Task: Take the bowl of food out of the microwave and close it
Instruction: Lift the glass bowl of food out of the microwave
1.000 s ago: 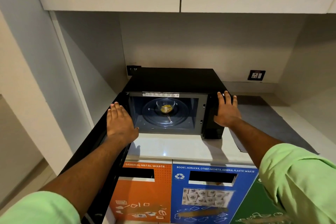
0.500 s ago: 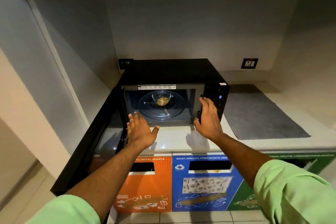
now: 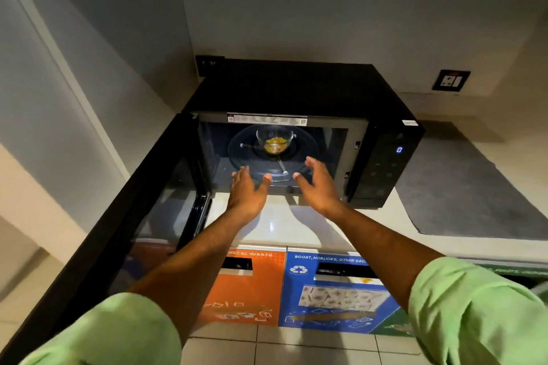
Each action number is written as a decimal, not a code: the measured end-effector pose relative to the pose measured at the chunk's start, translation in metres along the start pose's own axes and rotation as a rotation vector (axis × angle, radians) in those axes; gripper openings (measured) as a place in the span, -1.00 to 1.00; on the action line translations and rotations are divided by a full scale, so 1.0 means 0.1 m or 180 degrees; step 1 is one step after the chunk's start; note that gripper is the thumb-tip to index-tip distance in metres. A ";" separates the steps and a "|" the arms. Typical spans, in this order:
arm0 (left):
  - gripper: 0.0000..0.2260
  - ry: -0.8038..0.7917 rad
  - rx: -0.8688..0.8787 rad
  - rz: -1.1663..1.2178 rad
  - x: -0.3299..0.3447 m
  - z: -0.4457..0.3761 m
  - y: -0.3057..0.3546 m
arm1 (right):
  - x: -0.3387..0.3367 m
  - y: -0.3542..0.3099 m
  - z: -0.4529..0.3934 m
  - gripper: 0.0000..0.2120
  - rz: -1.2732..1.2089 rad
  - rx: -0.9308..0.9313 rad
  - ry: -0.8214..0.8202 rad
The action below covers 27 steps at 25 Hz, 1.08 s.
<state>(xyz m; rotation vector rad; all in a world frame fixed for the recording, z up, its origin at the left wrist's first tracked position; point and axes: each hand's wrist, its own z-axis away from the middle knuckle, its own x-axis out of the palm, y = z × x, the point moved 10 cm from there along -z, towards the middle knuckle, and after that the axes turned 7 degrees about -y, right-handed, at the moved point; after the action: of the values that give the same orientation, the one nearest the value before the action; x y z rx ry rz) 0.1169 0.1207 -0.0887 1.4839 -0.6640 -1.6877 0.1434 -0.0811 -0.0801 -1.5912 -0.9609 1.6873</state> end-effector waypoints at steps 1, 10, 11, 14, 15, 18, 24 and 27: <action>-0.33 0.0076 -0.0019 0.0131 0.02 -0.10 -0.01 | 0.04 0.02 -0.10 -0.40 0.0031 -0.0018 0.0012; -0.39 0.0538 0.0827 0.0013 0.22 -1.19 0.09 | 0.34 0.39 -1.24 -0.42 -0.0547 -0.0124 0.0238; -0.38 0.0578 0.0860 -0.0003 0.19 -1.31 0.08 | 0.33 0.42 -1.33 -0.42 -0.0584 -0.0125 0.0295; -0.39 0.0760 0.0721 0.0183 0.09 -1.70 0.00 | 0.31 0.46 -1.66 -0.43 -0.0660 -0.0116 0.0372; -0.41 0.0769 0.0608 0.0285 0.06 -1.81 -0.03 | 0.31 0.47 -1.74 -0.43 -0.0716 -0.0030 0.0340; -0.50 0.0731 0.0420 0.0820 0.04 -2.14 -0.07 | 0.35 0.48 -2.00 -0.71 -0.1179 0.0080 0.0359; -0.67 0.0559 0.0562 0.2294 0.15 -2.61 0.10 | 0.46 0.39 -2.35 -0.77 -0.2611 0.0088 0.0731; -0.73 0.0446 0.0471 0.2822 0.24 -2.76 0.07 | 0.53 0.41 -2.47 -0.72 -0.3075 0.0110 0.0715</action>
<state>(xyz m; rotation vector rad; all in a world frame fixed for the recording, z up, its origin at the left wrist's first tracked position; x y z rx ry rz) 0.3875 0.1267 -0.1469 1.1201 -1.1674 -0.8585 0.3864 -0.0361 -0.1455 -0.9778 -1.2777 0.8265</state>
